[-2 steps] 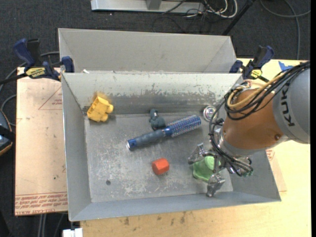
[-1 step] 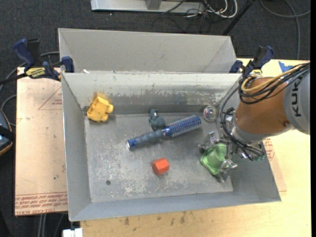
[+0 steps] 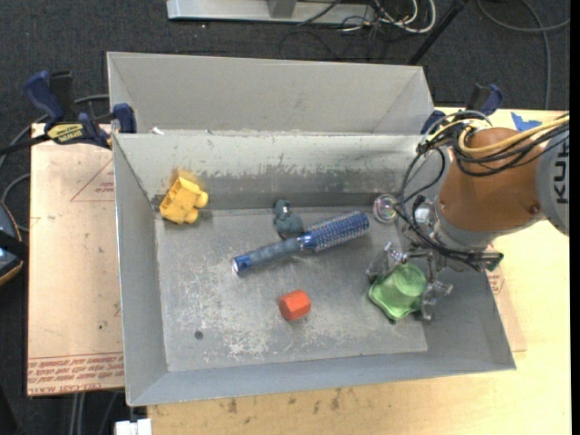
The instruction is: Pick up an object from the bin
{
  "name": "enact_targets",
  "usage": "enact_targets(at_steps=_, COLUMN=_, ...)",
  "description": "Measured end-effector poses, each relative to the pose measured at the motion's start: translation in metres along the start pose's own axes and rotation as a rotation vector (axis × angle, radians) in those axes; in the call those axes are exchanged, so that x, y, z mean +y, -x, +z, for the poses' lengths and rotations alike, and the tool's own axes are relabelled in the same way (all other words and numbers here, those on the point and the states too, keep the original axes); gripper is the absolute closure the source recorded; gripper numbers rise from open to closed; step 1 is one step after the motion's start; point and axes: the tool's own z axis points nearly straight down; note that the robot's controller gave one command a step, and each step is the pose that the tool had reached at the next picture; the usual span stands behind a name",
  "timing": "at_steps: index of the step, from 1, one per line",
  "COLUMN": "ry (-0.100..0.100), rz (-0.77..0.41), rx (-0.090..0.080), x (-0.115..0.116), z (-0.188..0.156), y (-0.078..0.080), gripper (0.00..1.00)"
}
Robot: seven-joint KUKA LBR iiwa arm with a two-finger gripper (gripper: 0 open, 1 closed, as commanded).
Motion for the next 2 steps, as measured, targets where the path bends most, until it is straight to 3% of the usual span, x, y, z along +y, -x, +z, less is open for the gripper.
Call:
enact_targets(at_steps=1, ry=-0.004, rz=-0.002, rx=-0.002, x=-0.001, z=-0.001, y=0.000, gripper=1.00)
enact_targets(at_steps=2, ry=-0.029, rz=-0.347, rx=0.008, x=0.012, z=-0.131, y=0.007, gripper=1.00)
